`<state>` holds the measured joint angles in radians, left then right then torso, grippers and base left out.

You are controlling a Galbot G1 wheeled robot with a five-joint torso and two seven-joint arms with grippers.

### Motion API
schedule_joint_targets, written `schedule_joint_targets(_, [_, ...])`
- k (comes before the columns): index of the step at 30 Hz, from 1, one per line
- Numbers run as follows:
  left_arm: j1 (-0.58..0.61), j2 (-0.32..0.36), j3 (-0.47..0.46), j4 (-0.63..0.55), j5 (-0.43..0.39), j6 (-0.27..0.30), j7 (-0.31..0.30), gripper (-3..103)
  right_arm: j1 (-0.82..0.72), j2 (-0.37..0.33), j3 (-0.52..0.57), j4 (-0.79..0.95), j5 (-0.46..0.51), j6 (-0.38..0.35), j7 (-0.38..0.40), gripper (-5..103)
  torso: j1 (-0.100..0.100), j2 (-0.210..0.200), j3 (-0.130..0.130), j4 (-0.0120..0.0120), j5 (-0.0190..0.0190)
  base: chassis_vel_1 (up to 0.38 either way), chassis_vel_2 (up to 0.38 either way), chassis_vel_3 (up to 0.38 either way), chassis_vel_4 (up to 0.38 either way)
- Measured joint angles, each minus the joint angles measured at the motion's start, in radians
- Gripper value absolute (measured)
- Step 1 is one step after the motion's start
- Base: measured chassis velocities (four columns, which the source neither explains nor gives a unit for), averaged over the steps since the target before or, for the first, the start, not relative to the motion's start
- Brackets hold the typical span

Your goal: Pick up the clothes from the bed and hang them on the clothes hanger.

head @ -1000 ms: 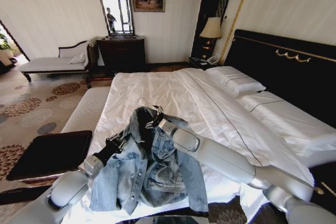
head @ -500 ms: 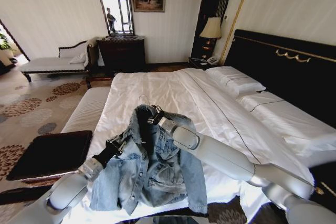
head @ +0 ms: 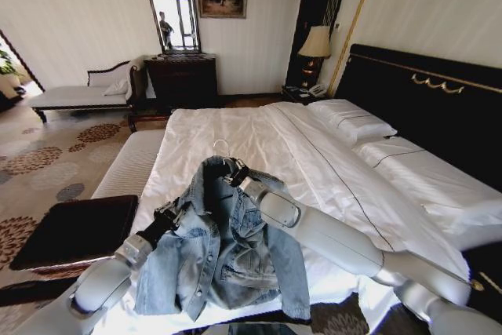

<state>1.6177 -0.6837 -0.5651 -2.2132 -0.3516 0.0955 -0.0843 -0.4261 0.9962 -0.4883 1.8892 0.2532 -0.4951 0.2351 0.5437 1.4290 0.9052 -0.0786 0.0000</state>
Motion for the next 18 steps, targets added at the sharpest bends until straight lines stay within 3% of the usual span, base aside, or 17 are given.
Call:
schedule_joint_targets(1, [0.000,0.000,0.000,0.000,0.000,0.000,0.000,37,0.000,0.000,0.000,0.000,0.000,0.000,0.000,50,0.000,0.000,0.000,0.0000,0.0000,0.000,0.000,0.000,0.000])
schedule_joint_targets(4, [0.002,-0.003,-0.032,-0.024,-0.038,0.018,-0.014,54,-0.011,-0.011,0.027,0.017,0.004,0.006,0.012,44,0.000,0.000,0.000,0.0000,0.0001,0.000,0.000,0.000,0.000])
schedule_joint_targets(8, [0.002,-0.006,-0.051,-0.033,-0.054,0.024,-0.020,59,-0.017,-0.019,0.041,0.031,0.006,0.008,0.017,40,0.000,0.000,0.000,0.0001,0.0000,0.000,0.000,0.000,0.000])
schedule_joint_targets(10, [-0.001,-0.009,-0.061,-0.041,-0.065,0.028,-0.029,76,-0.029,-0.025,0.049,0.044,0.004,0.008,0.020,36,0.000,0.000,0.000,0.0001,0.0000,0.000,0.000,0.000,0.000])
schedule_joint_targets(18, [0.002,-0.013,-0.088,-0.071,-0.072,0.029,-0.043,96,-0.054,-0.027,0.055,0.059,-0.013,0.008,0.022,34,0.000,0.000,0.000,0.0000,0.0000,0.000,0.000,0.000,0.000])
